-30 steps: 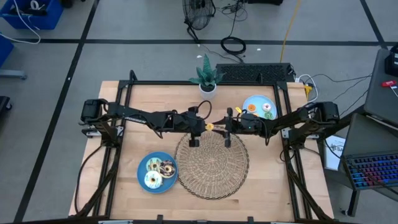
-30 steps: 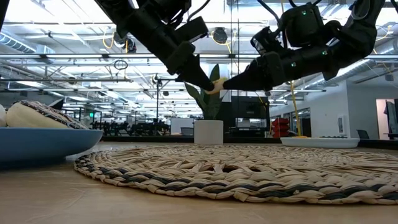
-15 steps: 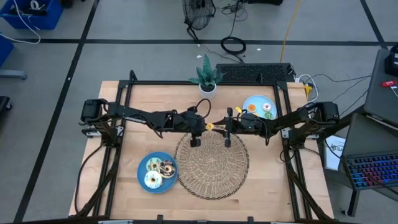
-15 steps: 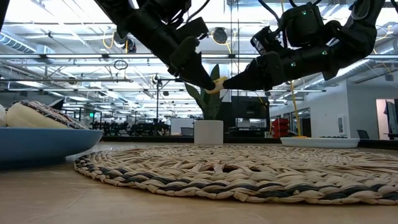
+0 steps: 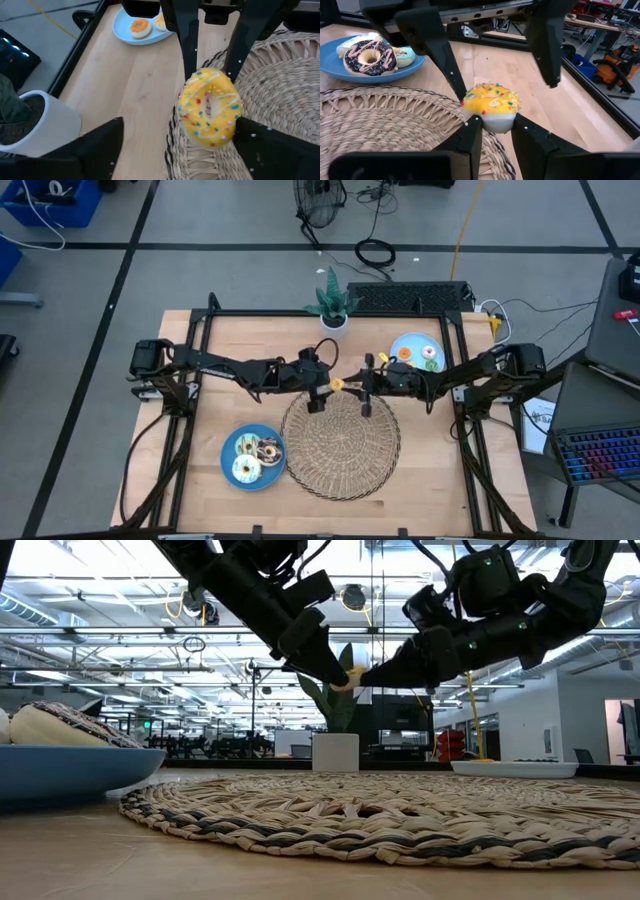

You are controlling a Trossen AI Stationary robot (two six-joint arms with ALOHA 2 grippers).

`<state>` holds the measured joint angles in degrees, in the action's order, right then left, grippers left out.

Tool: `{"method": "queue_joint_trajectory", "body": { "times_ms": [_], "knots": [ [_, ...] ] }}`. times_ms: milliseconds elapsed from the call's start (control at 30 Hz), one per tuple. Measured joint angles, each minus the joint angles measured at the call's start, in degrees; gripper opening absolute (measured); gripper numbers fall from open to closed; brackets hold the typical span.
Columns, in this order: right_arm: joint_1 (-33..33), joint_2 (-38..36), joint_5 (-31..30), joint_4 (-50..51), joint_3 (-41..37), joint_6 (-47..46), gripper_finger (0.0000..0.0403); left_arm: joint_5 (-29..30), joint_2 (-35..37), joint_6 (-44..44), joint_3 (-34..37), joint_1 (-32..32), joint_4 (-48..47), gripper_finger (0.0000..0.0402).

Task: Pick & Place donuts
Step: Put the small yellow donut on the light blue plate

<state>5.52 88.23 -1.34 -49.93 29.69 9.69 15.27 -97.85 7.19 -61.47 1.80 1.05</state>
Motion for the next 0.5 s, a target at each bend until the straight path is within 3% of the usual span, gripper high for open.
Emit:
{"method": "queue_joint_trajectory", "body": {
  "times_ms": [167,500],
  "knots": [
    [0.0,0.0,-1.5,1.9,0.0,0.1,0.0084,0.0,0.1,-0.9,0.0,0.0,-1.4,0.0396],
    [0.2,-0.1,-2.1,6.0,0.0,0.2,0.0079,-0.1,1.7,-1.6,0.0,-1.2,-2.8,0.0382]
  ]
}}
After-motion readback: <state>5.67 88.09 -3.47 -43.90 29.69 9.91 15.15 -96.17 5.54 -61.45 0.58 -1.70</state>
